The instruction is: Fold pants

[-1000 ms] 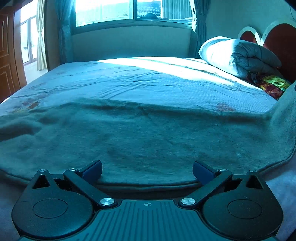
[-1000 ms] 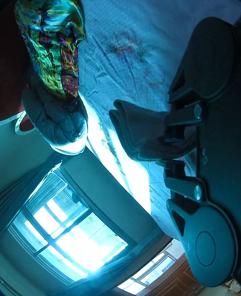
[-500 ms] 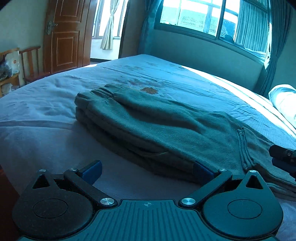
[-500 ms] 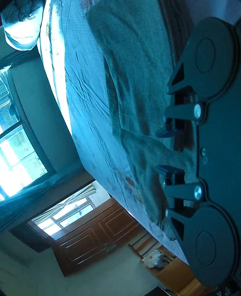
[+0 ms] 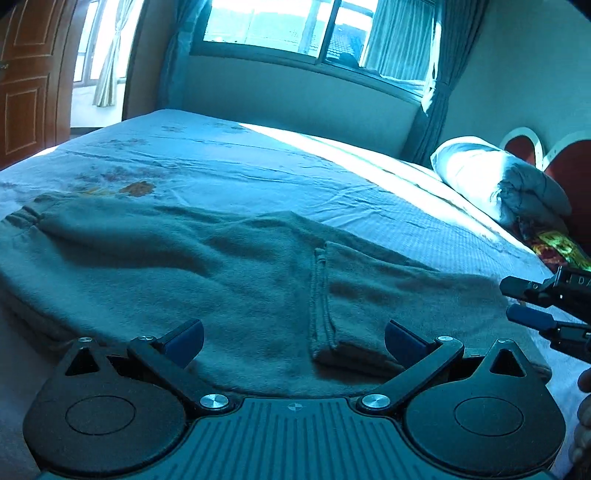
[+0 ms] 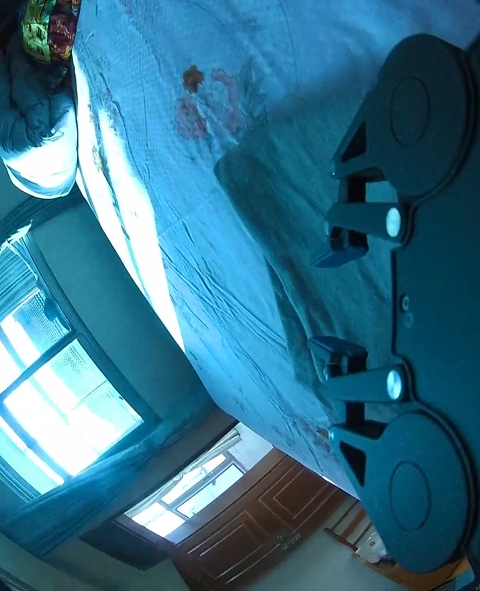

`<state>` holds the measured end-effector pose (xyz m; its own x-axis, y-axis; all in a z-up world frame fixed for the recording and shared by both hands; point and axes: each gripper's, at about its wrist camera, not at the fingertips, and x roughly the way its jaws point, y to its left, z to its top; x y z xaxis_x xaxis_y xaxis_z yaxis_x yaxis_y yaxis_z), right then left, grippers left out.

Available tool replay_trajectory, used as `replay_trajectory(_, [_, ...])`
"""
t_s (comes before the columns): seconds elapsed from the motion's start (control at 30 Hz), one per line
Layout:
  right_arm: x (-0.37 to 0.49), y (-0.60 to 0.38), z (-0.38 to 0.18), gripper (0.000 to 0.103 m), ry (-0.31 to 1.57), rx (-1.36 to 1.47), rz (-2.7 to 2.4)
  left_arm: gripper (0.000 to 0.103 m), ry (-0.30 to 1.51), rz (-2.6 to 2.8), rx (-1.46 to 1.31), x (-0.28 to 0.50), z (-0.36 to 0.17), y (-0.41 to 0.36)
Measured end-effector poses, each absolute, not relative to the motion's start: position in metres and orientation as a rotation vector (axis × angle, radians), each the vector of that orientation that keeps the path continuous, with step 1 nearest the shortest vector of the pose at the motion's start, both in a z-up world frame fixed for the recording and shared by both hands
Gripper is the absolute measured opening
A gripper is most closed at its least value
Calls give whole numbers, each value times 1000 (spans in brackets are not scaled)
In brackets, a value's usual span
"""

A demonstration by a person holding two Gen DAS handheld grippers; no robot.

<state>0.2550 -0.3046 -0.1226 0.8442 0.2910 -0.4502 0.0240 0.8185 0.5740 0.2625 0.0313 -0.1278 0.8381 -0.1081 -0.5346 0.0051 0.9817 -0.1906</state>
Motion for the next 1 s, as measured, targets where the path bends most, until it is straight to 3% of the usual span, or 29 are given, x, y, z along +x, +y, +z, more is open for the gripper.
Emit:
replay_trajectory(0.1, [284,-330,-154,36,735,617,137,103,675,-45,-57,282,-142,4])
replay_trajectory(0.13, [285,-337,-156,32,731,640,151,103,685,-50,-36,283,-147,1])
replay_trajectory(0.17, [285,-344,-152,39,698,660,159,103,670,-54,-27,280,-148,1])
replay_trajectory(0.27, [296,-365,-141,41,603,713,174,103,666,-62,-7,277,-146,1])
replay_trajectory(0.43, [350,-379,-155,42,646,786,221,103,664,-52,6,277,-145,-2])
replay_trajectory(0.5, [362,-375,-161,38,714,726,213,103,661,-53,0,276,-146,-2])
replay_trajectory(0.73, [265,-370,-132,47,569,624,282,103,590,11,-39,268,-140,0])
replay_trajectory(0.87, [241,-362,-158,47,696,623,279,103,630,-8,-44,273,-148,-3])
replay_trajectory(1.0, [224,-358,-137,52,607,601,279,103,623,4,-84,266,-139,7])
